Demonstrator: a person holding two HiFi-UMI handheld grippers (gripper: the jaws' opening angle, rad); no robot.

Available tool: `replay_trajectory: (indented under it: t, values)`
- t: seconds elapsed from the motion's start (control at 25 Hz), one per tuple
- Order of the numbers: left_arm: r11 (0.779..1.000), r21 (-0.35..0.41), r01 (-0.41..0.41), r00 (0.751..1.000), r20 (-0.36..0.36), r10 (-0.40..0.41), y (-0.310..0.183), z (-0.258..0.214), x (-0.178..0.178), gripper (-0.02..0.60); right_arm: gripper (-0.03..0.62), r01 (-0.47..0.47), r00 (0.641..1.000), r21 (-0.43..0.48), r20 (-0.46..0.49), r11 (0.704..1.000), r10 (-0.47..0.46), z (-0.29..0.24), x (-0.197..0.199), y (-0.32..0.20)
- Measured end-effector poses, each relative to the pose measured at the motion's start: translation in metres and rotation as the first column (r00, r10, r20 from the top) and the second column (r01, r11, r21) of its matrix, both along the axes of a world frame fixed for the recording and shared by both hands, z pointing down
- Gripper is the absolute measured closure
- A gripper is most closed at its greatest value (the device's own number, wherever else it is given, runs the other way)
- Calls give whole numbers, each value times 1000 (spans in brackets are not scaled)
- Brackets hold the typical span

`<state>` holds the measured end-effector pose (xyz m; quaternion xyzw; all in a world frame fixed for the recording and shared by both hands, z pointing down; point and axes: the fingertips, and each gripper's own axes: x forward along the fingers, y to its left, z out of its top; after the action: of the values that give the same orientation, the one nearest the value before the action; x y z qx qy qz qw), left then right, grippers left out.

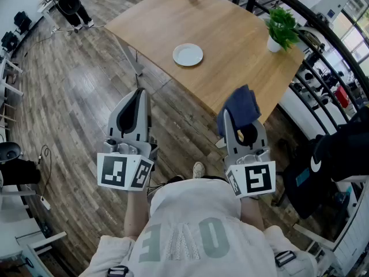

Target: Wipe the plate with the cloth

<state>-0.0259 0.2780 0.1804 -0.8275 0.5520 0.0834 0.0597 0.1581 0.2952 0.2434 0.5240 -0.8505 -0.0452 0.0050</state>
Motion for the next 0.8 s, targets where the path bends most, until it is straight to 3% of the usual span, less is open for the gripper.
replay_trajectory:
  t: [0.44, 0.56, 0.72, 0.8]
  values:
    - [999, 27, 20, 999, 40, -21, -9, -1, 23, 574, 537, 59, 998, -3, -30, 998, -59, 6, 2, -15]
    - [997, 51, 52, 990, 128, -58, -7, 0, 34, 574, 537, 77, 997, -31, -15, 997, -77, 14, -2, -20]
    - [995, 39, 96, 939, 328, -103, -3, 17, 46, 574, 537, 125, 992, -60, -27, 990, -127, 22, -16, -21]
    - [996, 22, 81, 922, 379, -84, -6, 26, 48, 574, 537, 144, 988, -80, -49, 986, -148, 29, -24, -22]
